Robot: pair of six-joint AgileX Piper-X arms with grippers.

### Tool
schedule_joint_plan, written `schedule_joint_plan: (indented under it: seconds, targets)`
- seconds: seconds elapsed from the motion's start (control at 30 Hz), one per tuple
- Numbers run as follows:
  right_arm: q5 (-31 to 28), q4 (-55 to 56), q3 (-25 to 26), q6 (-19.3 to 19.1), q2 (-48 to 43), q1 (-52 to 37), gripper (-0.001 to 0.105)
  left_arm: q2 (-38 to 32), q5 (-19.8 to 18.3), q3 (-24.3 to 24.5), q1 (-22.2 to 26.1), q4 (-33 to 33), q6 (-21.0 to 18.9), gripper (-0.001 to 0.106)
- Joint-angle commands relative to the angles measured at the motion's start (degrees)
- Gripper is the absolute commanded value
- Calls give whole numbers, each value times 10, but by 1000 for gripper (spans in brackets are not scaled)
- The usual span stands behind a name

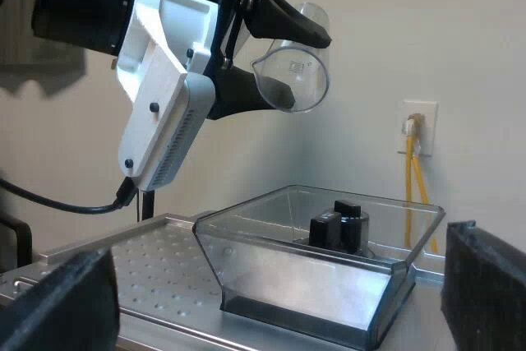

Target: Pour the beans into the coffee machine

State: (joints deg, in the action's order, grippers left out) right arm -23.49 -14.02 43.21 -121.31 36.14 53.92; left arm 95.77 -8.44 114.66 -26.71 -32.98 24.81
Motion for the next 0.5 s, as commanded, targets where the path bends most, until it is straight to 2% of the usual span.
schedule_joint_plan:
  seconds: [0.03, 0.1, 0.2, 0.37, 0.4, 0.43, 0.47, 0.5]
  targets:
    - [1, -7, 5, -1, -6, 1, 81, -4, -4, 5, -4, 5, 8, 1]
    - [1, -7, 5, -1, -6, 1, 81, -4, -7, 5, -4, 3, -16, 1]
    - [1, -7, 5, -1, -6, 1, 81, -4, -11, 5, -4, 3, -132, 1]
    - [1, -7, 5, -1, -6, 1, 81, -4, -11, 5, -4, 3, -219, 1]
    - [1, -7, 5, -1, -6, 1, 81, -4, -11, 5, -4, 3, -248, 1]
    - [1, -7, 5, -1, -6, 1, 81, -4, -9, 5, -4, 3, -255, 1]
    - [1, -7, 5, -1, -6, 1, 81, -4, 8, 5, -4, 3, -369, 1]
    - [1, -7, 5, 6, -6, 1, 81, -4, 21, 5, -4, 3, -430, 1]
